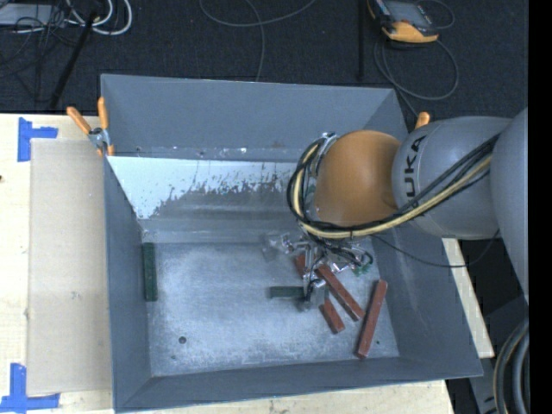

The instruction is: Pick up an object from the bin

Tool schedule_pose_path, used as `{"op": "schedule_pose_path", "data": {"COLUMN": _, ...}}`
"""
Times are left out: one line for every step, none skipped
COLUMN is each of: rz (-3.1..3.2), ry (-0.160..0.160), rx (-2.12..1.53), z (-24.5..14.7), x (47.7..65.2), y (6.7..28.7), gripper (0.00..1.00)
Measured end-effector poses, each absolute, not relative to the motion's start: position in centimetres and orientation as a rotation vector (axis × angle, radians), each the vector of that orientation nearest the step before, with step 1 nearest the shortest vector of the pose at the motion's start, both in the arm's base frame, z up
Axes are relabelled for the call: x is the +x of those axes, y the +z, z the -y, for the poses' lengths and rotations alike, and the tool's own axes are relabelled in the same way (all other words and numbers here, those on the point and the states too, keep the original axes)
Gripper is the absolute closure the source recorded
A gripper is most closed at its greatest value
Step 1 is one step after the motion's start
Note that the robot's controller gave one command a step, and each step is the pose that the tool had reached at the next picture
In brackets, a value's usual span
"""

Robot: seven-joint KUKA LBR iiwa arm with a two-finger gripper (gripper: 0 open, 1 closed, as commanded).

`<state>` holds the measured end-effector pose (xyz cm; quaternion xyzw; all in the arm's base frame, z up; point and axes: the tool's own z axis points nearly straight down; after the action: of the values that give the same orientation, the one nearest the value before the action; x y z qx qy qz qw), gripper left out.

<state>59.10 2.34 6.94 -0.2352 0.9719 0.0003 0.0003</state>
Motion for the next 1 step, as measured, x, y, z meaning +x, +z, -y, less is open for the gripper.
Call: {"op": "schedule_pose_path", "data": {"rz": -3.055, "ry": 0.002, "rx": -0.731, "z": -2.27, "x": 59.10, "y": 6.96, "gripper": 1.00}}
